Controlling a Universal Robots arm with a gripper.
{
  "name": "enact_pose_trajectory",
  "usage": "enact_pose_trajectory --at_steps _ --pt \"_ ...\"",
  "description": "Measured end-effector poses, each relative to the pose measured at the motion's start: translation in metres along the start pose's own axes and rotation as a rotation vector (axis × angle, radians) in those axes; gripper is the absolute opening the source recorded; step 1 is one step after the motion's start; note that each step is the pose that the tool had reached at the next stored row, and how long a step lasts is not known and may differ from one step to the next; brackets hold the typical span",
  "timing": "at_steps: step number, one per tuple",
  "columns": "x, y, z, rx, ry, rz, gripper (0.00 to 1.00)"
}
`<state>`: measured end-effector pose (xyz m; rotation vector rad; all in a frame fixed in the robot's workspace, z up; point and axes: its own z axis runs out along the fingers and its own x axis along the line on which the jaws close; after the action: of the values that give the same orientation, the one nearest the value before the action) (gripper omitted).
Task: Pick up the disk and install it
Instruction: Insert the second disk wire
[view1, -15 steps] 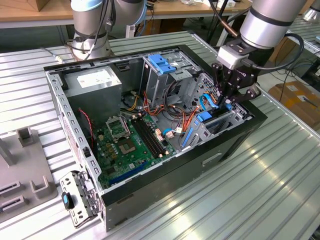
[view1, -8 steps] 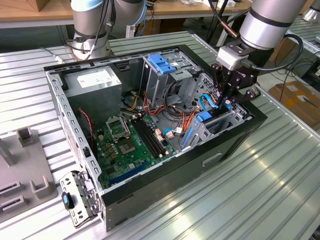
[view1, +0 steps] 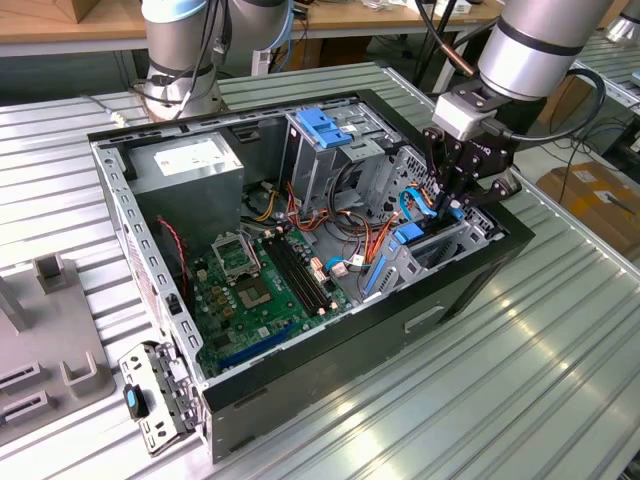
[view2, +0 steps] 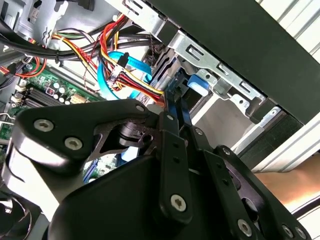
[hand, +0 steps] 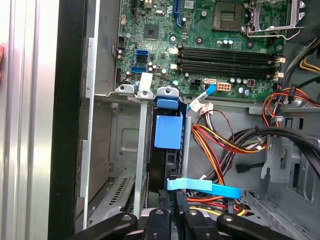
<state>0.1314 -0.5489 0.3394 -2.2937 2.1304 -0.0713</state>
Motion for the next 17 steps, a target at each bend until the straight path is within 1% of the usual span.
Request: enact_pose_trajectory --at_steps 1,2,3,4,5,10,11,12,14,17 --pt "0.0 0.0 0.0 0.0 0.0001 0.0 0.16" --pt "-0.0001 0.0 0.0009 0.0003 -0.0019 0.0 0.17" --pt "0.0 0.0 0.0009 0.0002 -0.0015 0.0 0.17" --pt "0.0 0.0 0.0002 0.0 -0.0001 0.0 0.23" --pt "0.0 0.0 0.0 0.0 0.0 0.0 0.3" --pt "0.0005 -0.0008 -0.0201 -0.0002 0.0024 0.0 0.3" --pt "0.0006 -0.0009 -0.0231 -0.0002 0.0025 0.0 0.3" --pt "0.0007 -0.0011 -0.028 -0.0002 0.0031 0.0 0.3" --pt "0.0008 -0.0013 -0.0325 -0.0003 0.0037 0.0 0.3" --pt "0.0008 -0.0012 -0.0326 -0.0002 0.0035 0.0 0.3"
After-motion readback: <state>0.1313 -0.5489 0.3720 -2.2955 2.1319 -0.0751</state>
